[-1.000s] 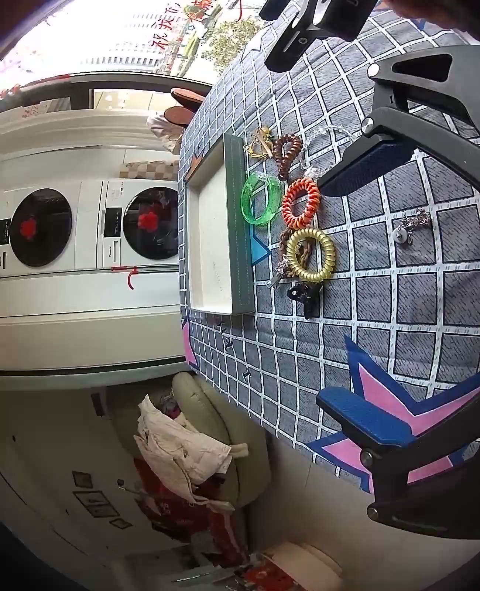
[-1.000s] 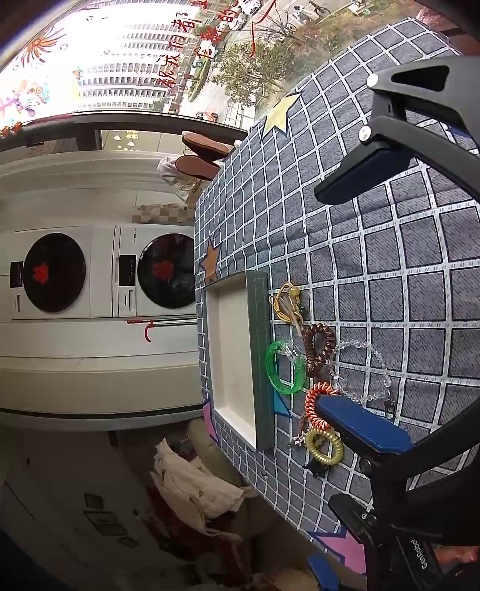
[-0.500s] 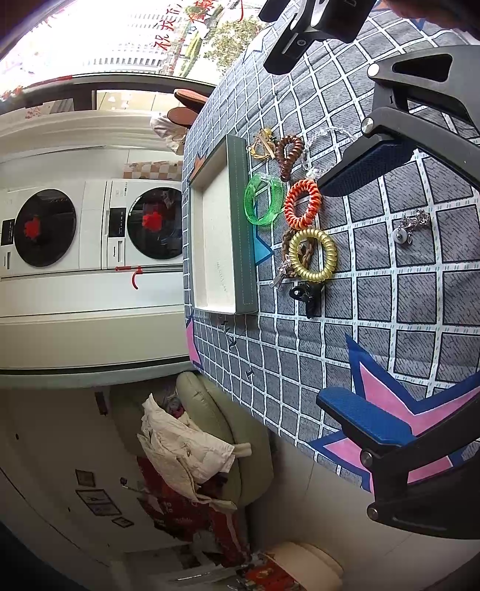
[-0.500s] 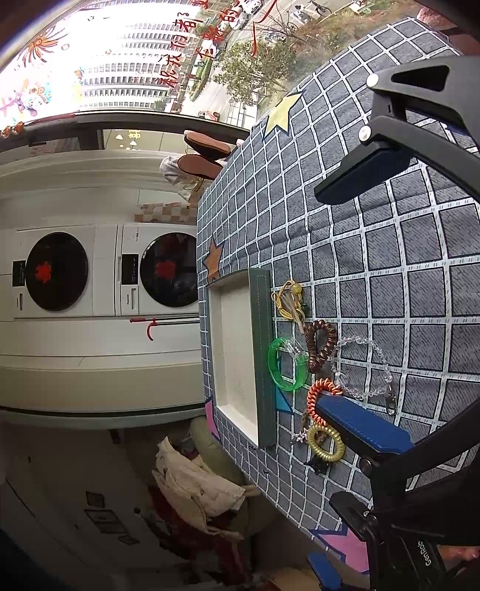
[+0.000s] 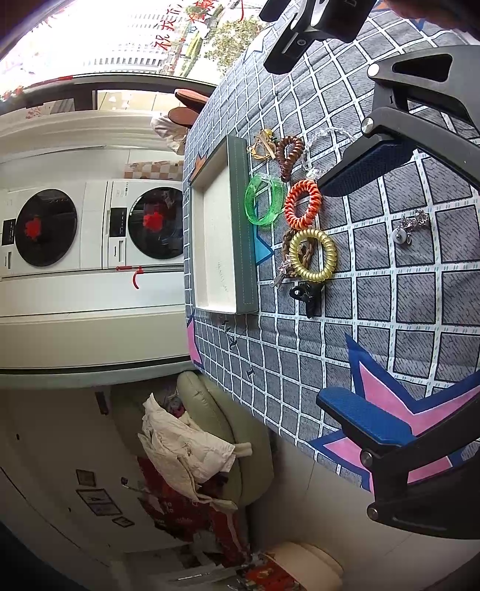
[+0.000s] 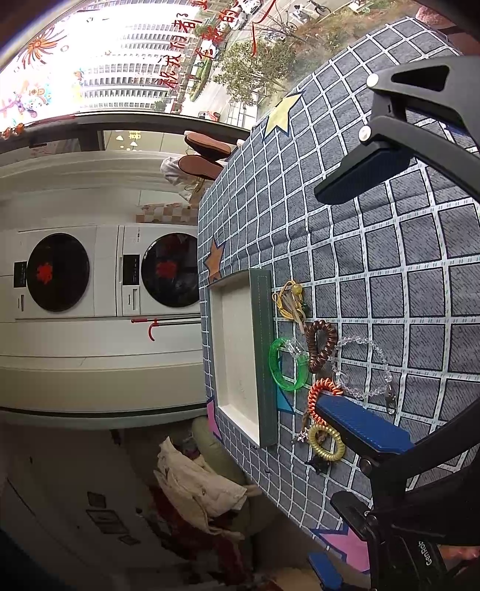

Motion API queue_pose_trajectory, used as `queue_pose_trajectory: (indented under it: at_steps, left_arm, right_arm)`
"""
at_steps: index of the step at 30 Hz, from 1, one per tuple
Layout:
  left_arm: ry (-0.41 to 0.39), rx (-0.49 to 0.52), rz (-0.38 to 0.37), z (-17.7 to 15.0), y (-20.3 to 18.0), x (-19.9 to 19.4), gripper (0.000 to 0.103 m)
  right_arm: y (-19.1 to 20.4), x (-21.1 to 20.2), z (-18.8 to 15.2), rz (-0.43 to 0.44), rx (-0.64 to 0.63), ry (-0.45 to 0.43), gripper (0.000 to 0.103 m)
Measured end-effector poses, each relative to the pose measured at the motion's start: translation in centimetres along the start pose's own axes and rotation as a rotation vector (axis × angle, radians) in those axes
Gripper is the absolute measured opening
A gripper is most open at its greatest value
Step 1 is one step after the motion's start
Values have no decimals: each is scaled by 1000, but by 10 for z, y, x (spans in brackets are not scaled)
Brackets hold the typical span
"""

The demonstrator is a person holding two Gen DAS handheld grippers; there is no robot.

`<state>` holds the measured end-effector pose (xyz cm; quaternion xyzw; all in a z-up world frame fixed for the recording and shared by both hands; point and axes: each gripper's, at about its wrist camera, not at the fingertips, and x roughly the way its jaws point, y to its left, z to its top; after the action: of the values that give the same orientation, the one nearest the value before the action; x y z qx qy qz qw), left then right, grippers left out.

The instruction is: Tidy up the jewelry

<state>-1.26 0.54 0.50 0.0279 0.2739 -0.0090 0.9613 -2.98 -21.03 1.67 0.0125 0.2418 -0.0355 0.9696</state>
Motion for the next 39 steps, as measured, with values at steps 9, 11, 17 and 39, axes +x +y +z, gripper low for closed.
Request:
queue_pose_trajectory:
  at_steps: [9, 11, 17, 39]
  left_arm:
    - [0, -1, -1, -2, 3, -1, 103]
    - [1, 0, 0, -1, 3, 0, 103]
    - [-1, -2, 3, -2, 3, -1, 103]
    - [-8, -1, 5, -3, 3, -2, 103]
  right_arm:
    - [-2, -1, 0, 3, 5, 4, 103]
    - [-2, -1, 0, 5, 9, 2, 103]
    - [-1, -1, -1, 7, 9, -1, 103]
    - [-2, -3, 0, 12, 19, -6, 103]
